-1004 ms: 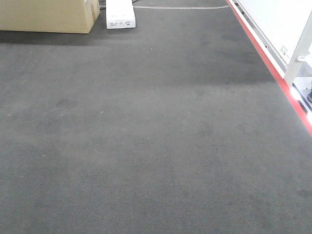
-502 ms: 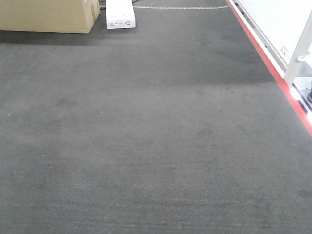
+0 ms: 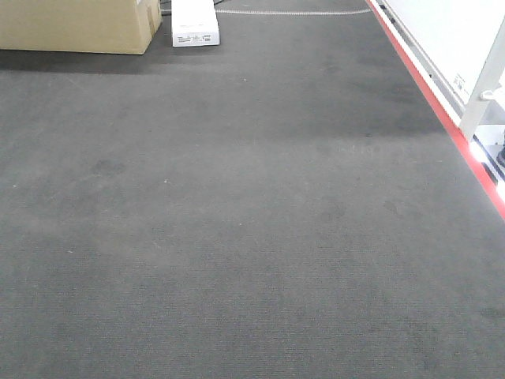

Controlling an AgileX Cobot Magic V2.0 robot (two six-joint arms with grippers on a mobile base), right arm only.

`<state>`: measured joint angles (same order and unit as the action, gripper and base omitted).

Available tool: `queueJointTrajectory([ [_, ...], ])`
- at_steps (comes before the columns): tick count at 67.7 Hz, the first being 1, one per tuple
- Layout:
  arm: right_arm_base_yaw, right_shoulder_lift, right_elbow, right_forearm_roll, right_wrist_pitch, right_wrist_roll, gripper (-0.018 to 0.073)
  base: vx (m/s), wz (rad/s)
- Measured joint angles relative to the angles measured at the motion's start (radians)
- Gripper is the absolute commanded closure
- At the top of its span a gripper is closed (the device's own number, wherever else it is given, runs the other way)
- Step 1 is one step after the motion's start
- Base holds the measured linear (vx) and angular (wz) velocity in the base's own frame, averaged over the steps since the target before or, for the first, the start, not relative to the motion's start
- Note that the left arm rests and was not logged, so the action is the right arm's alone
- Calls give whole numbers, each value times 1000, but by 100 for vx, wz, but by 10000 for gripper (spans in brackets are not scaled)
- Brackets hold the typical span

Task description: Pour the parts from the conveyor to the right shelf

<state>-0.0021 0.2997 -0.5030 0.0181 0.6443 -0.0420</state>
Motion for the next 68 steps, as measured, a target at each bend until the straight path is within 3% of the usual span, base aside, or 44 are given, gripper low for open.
queueJointTrajectory([
  [37, 0, 0, 1, 0, 0, 0, 565, -4, 0],
  [68, 0, 0, 1, 0, 0, 0, 565, -31, -4],
])
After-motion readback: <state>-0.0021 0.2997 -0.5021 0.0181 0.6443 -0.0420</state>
